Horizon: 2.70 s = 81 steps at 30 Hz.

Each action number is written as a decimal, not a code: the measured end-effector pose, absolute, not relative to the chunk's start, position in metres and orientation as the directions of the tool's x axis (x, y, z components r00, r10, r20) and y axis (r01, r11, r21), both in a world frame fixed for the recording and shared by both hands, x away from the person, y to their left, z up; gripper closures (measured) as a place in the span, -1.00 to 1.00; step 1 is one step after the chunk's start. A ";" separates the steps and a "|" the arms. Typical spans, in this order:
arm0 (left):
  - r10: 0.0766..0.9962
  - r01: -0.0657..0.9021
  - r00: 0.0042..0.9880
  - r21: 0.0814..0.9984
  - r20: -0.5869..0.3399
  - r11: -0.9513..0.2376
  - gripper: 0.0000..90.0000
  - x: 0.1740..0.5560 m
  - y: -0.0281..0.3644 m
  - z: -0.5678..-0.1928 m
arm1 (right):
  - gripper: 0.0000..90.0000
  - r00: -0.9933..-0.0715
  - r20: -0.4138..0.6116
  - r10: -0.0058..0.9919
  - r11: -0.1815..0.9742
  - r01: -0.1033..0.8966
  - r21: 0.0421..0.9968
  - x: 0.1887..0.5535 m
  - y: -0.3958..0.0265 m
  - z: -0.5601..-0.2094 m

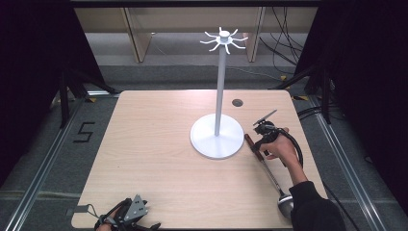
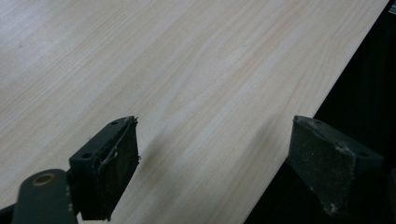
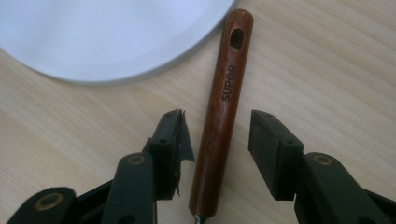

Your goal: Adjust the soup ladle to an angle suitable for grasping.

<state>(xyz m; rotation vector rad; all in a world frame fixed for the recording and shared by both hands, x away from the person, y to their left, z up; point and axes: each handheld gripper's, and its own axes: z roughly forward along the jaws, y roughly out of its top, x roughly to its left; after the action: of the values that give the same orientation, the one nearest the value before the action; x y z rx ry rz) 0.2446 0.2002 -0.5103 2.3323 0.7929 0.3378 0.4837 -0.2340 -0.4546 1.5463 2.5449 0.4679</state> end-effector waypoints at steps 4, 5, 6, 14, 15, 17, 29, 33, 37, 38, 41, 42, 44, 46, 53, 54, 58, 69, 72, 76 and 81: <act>0.619 0.453 0.785 0.650 0.034 -0.610 -0.66 0.245 0.200 -0.510 | 0.28 -0.486 0.035 0.873 0.455 0.838 0.301 0.489 -0.234 -0.463; 0.619 0.453 0.785 0.650 0.034 -0.610 -0.66 0.245 0.200 -0.510 | 0.29 -0.472 0.040 0.881 0.442 0.850 0.286 0.489 -0.233 -0.463; 0.619 0.453 0.785 0.649 0.034 -0.611 -0.66 0.245 0.201 -0.510 | 0.30 -0.479 0.042 0.877 0.448 0.847 0.286 0.490 -0.233 -0.464; 0.619 0.453 0.785 0.649 0.035 -0.611 -0.66 0.245 0.200 -0.510 | 0.41 -0.498 0.042 0.866 0.470 0.840 0.273 0.492 -0.235 -0.466; 0.618 0.453 0.785 0.649 0.034 -0.611 -0.66 0.245 0.200 -0.510 | 0.42 -0.499 0.042 0.866 0.471 0.840 0.269 0.492 -0.235 -0.466; 0.619 0.453 0.784 0.649 0.035 -0.611 -0.66 0.245 0.200 -0.510 | 0.43 -0.475 0.052 0.878 0.447 0.855 0.265 0.491 -0.234 -0.467; 0.617 0.448 0.786 0.649 0.042 -0.615 -0.66 0.245 0.201 -0.509 | 0.50 -0.507 0.030 0.861 0.484 0.836 0.259 0.491 -0.233 -0.471; 0.619 0.445 0.784 0.659 0.041 -0.607 -0.66 0.245 0.201 -0.509 | 0.49 -0.514 0.023 0.857 0.496 0.838 0.227 0.492 -0.231 -0.473; 0.618 0.444 0.785 0.654 0.045 -0.612 -0.66 0.244 0.201 -0.508 | 0.54 -0.497 0.015 0.868 0.480 0.845 0.235 0.493 -0.228 -0.474; 0.618 0.444 0.785 0.654 0.045 -0.612 -0.66 0.244 0.201 -0.508 | 0.54 -0.503 0.014 0.864 0.486 0.842 0.235 0.492 -0.227 -0.474; 0.618 0.444 0.785 0.654 0.046 -0.612 -0.66 0.245 0.201 -0.508 | 0.56 -0.493 0.016 0.870 0.475 0.846 0.242 0.492 -0.228 -0.474; 0.619 0.444 0.784 0.654 0.046 -0.612 -0.66 0.245 0.201 -0.508 | 0.56 -0.490 0.018 0.872 0.471 0.847 0.246 0.492 -0.229 -0.474; 0.618 0.445 0.785 0.654 0.044 -0.612 -0.66 0.245 0.201 -0.509 | 0.57 -0.493 0.029 0.870 0.471 0.847 0.247 0.492 -0.230 -0.473; 0.618 0.444 0.785 0.655 0.045 -0.612 -0.66 0.245 0.201 -0.509 | 0.60 -0.474 0.065 0.878 0.442 0.856 0.270 0.490 -0.233 -0.467; 0.617 0.449 0.786 0.647 0.042 -0.617 -0.66 0.244 0.199 -0.510 | 0.64 -0.502 0.104 0.859 0.438 0.824 0.360 0.481 -0.239 -0.448; 0.617 0.449 0.786 0.647 0.042 -0.617 -0.66 0.244 0.199 -0.510 | 0.64 -0.502 0.104 0.859 0.438 0.824 0.360 0.481 -0.239 -0.448; 0.620 0.450 0.783 0.649 0.044 -0.614 -0.66 0.244 0.200 -0.509 | 0.65 -0.493 0.143 0.858 0.405 0.821 0.401 0.472 -0.241 -0.433; 0.620 0.452 0.784 0.649 0.039 -0.612 -0.66 0.244 0.200 -0.510 | 0.65 -0.626 0.111 0.772 0.432 0.644 0.631 0.436 -0.259 -0.383; 0.620 0.452 0.784 0.649 0.039 -0.612 -0.66 0.244 0.200 -0.510 | 0.65 -0.634 0.104 0.766 0.420 0.617 0.666 0.427 -0.261 -0.376; 0.622 0.453 0.782 0.649 0.039 -0.611 -0.66 0.244 0.200 -0.510 | 0.65 -0.645 0.098 0.757 0.403 0.581 0.707 0.411 -0.266 -0.361; 0.622 0.454 0.782 0.649 0.038 -0.610 -0.66 0.244 0.200 -0.511 | 0.65 -0.676 0.057 0.735 0.410 0.509 0.757 0.395 -0.272 -0.352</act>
<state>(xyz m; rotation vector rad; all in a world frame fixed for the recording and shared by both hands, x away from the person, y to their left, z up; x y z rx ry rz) 0.2441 0.1999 -0.5105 2.3325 0.7964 0.3435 0.3949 -0.2716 -0.3518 1.0838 2.3850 1.1309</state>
